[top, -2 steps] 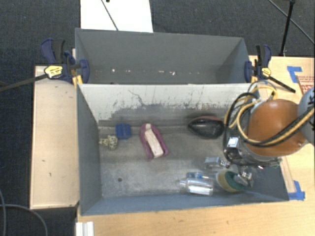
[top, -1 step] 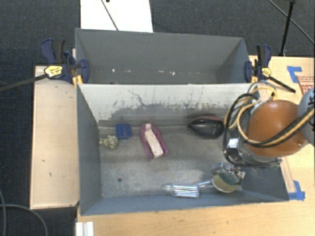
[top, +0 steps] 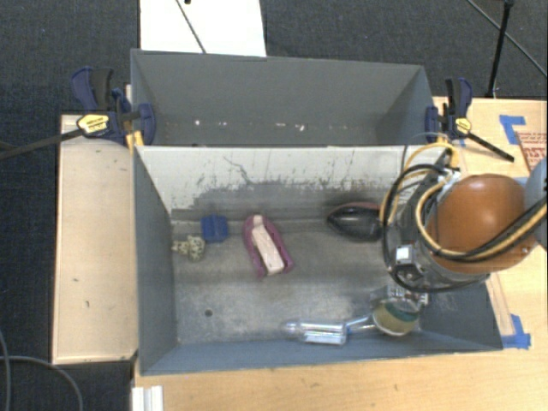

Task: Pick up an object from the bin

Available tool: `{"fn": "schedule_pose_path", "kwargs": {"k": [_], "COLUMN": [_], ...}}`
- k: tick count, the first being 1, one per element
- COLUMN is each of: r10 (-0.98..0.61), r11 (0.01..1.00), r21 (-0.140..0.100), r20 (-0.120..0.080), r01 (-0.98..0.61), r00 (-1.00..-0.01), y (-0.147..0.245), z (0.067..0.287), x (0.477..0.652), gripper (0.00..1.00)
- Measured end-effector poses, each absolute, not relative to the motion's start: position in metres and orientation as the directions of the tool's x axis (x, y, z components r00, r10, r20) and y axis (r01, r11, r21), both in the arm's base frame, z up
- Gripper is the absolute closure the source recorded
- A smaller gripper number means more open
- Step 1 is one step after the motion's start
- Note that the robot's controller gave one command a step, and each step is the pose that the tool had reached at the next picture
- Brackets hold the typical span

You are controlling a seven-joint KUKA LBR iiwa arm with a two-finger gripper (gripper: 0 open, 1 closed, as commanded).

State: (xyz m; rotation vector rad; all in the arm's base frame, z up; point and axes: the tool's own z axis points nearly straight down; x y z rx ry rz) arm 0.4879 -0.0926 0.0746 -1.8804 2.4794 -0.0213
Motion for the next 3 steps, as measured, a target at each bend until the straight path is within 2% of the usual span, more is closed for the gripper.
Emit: {"fn": "schedule_pose_path", "kwargs": {"k": [1, 2, 3], "r10": [-0.952, -0.947, -0.95], "r11": [0.305, 0.321, 0.312], "r21": [-0.006, -0.004, -0.006], "r20": [0.0, -0.002, -0.002], "r01": [-0.952, -0.947, -0.95], "r00": [-0.305, -0.321, -0.312], "y": [-0.128, -0.125, -0.116], "z": [0.119, 0.153, 0.203], "x": [0.489, 0.482, 0.484], "gripper": [1.0, 1.0, 1.0]}}
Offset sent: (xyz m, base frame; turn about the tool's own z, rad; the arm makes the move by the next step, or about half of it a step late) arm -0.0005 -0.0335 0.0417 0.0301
